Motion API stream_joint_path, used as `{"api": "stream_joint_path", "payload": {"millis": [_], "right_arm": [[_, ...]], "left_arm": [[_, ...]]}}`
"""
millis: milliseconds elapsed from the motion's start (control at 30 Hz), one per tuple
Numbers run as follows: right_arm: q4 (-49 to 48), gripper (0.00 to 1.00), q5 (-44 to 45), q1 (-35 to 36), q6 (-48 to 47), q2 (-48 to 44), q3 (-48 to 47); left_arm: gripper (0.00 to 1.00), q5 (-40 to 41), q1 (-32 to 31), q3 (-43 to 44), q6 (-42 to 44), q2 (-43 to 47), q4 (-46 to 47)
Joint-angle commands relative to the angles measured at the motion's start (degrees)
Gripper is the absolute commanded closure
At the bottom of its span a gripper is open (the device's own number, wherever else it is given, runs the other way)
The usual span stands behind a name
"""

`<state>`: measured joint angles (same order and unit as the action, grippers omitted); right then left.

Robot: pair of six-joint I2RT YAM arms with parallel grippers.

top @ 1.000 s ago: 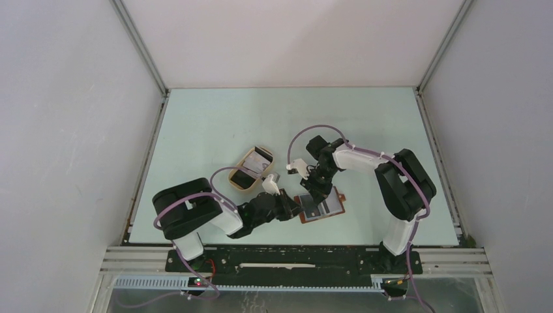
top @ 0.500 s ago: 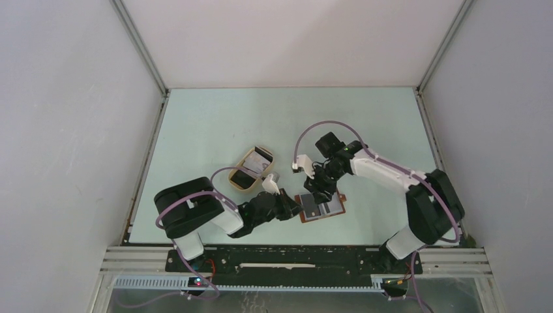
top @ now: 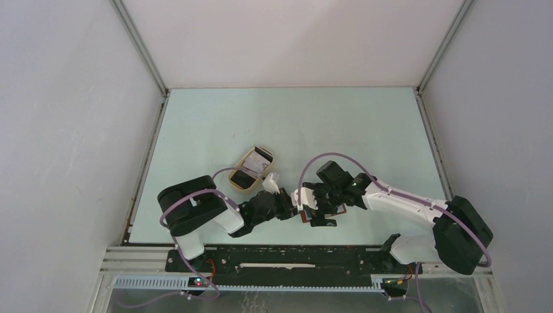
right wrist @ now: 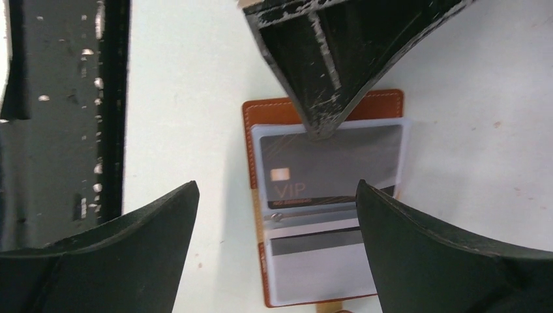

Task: Put the credit cards into the card holder
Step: Turn over the card slot in the card holder.

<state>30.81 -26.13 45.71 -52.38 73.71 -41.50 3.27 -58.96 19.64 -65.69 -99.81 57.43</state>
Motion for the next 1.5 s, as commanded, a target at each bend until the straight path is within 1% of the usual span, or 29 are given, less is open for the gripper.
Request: {"api": "stream_joint_path", "payload": {"millis": [0, 100, 200, 700, 1067, 1467], "right_arm": [[-8.0, 0.0, 6.7, 3.1, -1.9, 1.6, 0.4], [-10.3, 0.0, 10.4, 4.9, -0.7, 2.9, 0.5], [-11.1, 0.0, 12.0, 5.7, -0.4, 3.6, 0.5], [-9.7, 0.0, 11.8, 7.1, -0.6, 4.9, 0.2], [-11.1, 0.02, 14.5, 7.1, 0.4, 4.8, 0.1], [-10.2, 0.08, 15.6, 7.0, 0.4, 3.8, -0.2]], "left_arm": [[0.88, -1.4, 0.4, 2.9, -1.1, -0.8, 4.1], [0.87, -1.5, 0.5, 2.7, -1.4, -0.8, 4.6], [0.87, -1.4, 0.5, 2.5, -1.3, -0.9, 4.8], [0.86, -1.7, 0.8, 2.4, -1.7, -1.8, 6.0], [0.86, -1.7, 0.9, 2.3, -1.9, -2.0, 6.3], [0.79, -1.7, 1.0, 2.2, -2.0, -2.1, 6.4]]}}
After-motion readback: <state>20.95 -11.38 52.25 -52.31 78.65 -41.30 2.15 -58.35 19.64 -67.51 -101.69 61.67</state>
